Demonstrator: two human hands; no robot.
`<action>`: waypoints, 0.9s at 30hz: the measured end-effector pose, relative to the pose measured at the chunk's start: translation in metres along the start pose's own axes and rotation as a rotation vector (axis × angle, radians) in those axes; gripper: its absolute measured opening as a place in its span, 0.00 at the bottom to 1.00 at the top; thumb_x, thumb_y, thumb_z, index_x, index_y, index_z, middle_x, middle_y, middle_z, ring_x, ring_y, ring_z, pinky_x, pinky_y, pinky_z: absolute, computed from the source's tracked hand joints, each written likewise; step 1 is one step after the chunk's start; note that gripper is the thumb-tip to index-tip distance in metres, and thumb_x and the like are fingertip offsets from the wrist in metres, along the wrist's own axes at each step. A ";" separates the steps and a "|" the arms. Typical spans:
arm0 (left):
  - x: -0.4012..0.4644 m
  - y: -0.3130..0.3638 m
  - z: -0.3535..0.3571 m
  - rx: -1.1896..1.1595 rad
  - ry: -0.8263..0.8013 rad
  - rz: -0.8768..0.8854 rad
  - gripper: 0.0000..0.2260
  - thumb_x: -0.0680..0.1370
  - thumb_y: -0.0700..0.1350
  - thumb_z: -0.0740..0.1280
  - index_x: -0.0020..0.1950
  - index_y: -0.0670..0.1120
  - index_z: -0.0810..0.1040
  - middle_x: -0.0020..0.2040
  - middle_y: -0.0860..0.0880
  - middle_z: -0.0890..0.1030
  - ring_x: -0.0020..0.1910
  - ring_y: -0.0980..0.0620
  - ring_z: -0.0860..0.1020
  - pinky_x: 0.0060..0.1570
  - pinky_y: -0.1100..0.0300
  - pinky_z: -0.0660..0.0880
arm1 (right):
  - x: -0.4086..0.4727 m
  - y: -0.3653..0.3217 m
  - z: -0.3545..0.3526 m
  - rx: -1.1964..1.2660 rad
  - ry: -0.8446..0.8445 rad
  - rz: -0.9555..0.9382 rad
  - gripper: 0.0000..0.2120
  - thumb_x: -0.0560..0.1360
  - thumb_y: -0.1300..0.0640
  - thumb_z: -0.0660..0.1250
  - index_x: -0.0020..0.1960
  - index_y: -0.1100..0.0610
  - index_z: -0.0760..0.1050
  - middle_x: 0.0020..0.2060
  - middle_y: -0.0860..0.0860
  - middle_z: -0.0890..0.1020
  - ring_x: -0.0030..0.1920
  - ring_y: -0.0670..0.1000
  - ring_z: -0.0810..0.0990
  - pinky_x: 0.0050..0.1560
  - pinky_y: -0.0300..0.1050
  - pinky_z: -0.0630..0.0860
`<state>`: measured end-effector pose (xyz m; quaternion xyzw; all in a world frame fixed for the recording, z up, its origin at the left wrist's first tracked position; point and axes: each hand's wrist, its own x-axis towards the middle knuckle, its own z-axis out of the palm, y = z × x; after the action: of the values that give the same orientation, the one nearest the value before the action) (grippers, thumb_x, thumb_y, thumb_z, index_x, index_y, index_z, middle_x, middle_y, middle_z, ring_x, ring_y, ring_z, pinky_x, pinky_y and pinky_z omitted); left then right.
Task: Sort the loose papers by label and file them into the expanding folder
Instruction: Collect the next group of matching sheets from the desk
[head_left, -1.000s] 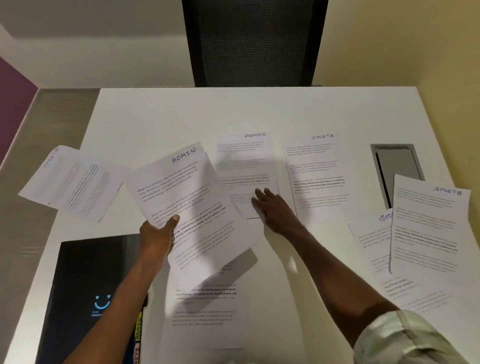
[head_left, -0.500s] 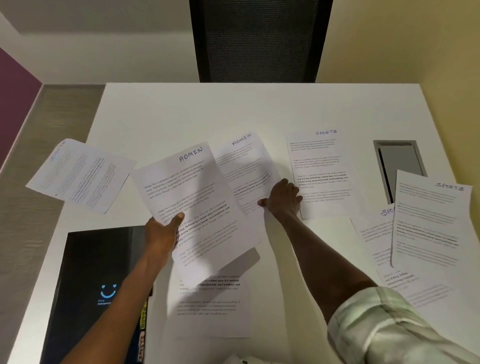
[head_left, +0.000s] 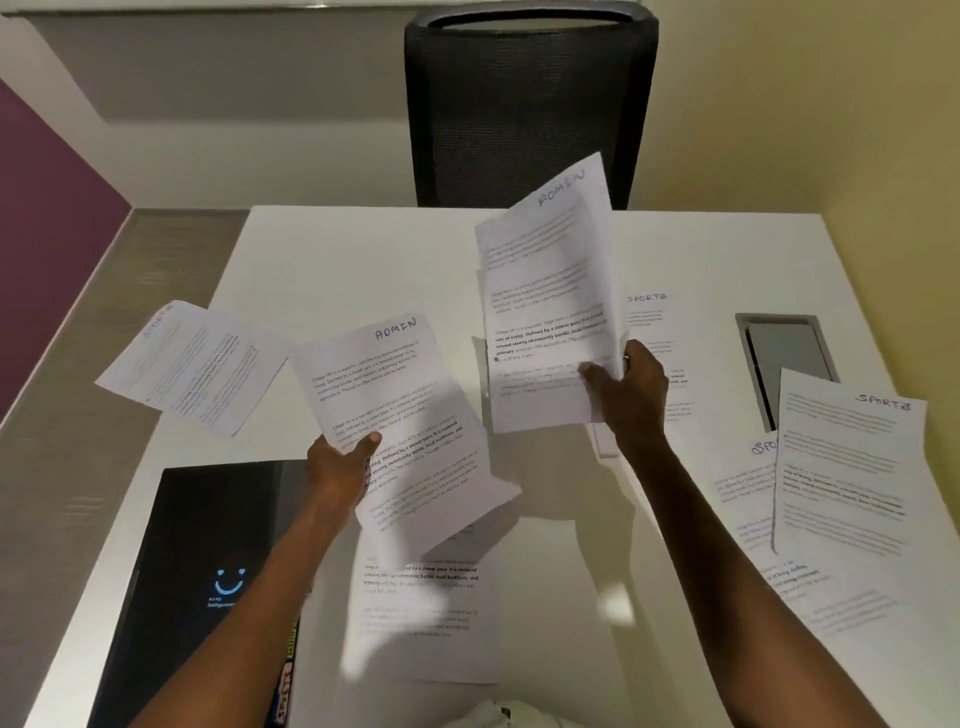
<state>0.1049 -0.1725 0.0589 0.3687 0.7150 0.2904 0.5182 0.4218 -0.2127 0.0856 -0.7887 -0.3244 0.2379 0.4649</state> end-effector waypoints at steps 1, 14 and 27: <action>-0.002 0.000 0.003 -0.011 -0.019 -0.006 0.09 0.78 0.40 0.72 0.56 0.40 0.78 0.34 0.45 0.75 0.26 0.53 0.70 0.22 0.66 0.67 | -0.007 -0.007 -0.011 0.105 -0.058 0.069 0.11 0.70 0.59 0.74 0.49 0.60 0.75 0.42 0.51 0.82 0.40 0.51 0.80 0.36 0.41 0.79; -0.075 0.012 0.061 0.136 -0.362 0.025 0.10 0.78 0.34 0.67 0.38 0.43 0.80 0.29 0.49 0.82 0.27 0.54 0.76 0.29 0.63 0.73 | -0.080 0.024 -0.086 -0.331 -0.461 0.256 0.44 0.69 0.33 0.69 0.73 0.60 0.63 0.68 0.55 0.73 0.66 0.55 0.73 0.63 0.49 0.70; -0.136 0.004 0.113 -0.104 -0.493 0.042 0.33 0.63 0.81 0.60 0.52 0.58 0.80 0.30 0.52 0.79 0.30 0.51 0.76 0.40 0.60 0.75 | -0.098 0.059 -0.110 0.289 -0.296 0.274 0.19 0.68 0.64 0.76 0.56 0.51 0.80 0.52 0.48 0.85 0.52 0.52 0.84 0.56 0.54 0.80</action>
<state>0.2400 -0.2793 0.1005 0.4161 0.5431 0.2388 0.6891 0.4471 -0.3695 0.0909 -0.7073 -0.2414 0.4556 0.4837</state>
